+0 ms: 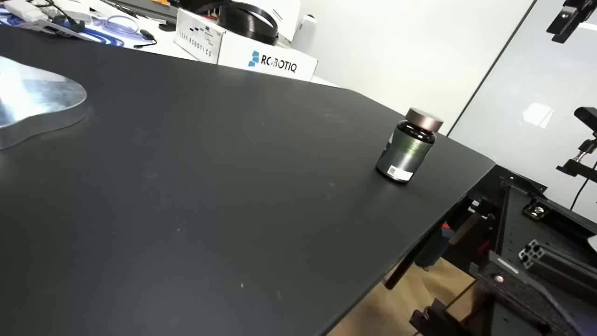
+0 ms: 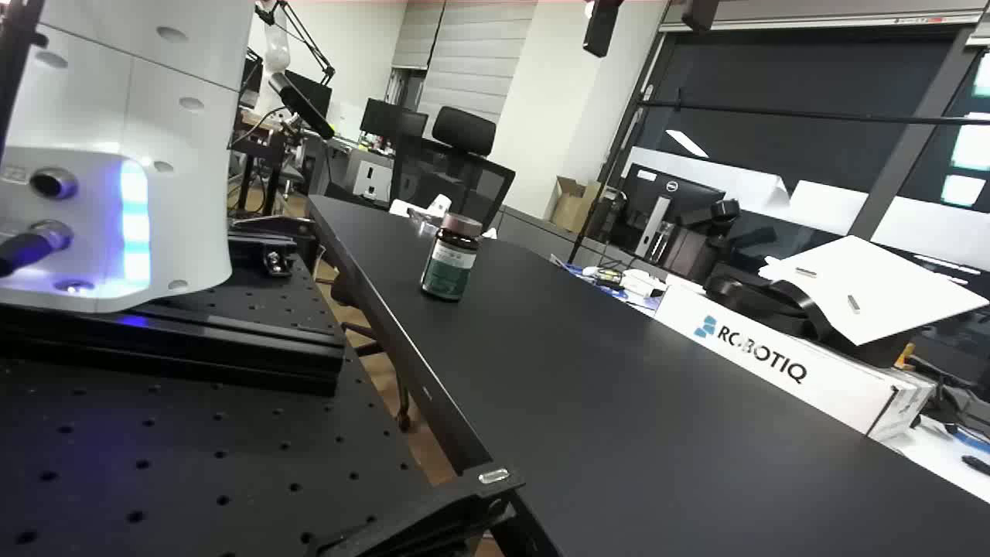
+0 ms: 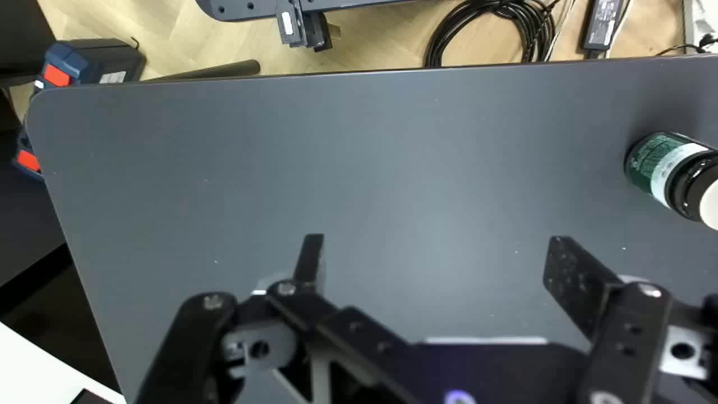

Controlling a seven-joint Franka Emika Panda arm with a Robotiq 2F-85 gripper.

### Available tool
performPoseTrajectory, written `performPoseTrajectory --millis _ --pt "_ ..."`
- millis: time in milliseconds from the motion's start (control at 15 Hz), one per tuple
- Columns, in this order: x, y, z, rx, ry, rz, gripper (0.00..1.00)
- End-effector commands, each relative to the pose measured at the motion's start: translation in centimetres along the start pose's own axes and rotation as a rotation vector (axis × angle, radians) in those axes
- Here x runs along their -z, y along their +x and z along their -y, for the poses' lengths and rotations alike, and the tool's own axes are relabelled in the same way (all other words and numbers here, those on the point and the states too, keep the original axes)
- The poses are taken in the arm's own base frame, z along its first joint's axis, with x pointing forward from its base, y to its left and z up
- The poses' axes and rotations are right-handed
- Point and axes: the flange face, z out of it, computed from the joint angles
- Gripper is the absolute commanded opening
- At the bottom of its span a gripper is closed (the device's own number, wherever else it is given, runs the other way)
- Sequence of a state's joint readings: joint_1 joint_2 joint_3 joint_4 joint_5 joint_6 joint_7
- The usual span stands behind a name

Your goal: Put the bottle on the silver thing

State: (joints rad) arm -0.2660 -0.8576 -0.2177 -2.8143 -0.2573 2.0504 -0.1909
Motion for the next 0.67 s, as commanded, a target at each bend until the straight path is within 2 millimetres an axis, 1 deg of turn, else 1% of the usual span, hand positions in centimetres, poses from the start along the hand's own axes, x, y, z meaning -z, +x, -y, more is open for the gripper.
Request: performPoseTrajectory --millis 0,467,600 --pt "0.1 0.0 0.0 0.0 0.0 0.001 1.0" --pt "0.1 0.0 0.0 0.001 0.001 0.001 1.0" --pt "0.1 1.4 0.7 -0.004 0.007 -0.032 1.0"
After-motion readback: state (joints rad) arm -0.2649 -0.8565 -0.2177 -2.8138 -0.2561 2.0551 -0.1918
